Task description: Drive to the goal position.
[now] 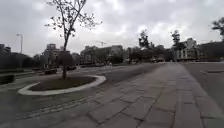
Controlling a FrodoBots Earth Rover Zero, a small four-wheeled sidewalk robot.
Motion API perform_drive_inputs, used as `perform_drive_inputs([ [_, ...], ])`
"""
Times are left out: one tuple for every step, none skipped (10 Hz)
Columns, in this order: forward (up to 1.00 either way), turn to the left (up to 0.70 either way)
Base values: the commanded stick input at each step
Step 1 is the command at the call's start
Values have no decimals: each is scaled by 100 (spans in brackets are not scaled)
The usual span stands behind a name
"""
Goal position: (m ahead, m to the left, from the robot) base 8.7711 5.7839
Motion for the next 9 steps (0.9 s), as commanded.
perform_drive_inputs([
  [100, 7],
  [100, 7],
  [100, 7],
  [100, 7],
  [100, 7],
  [100, 7],
  [100, 4],
  [100, -32],
  [100, -33],
])
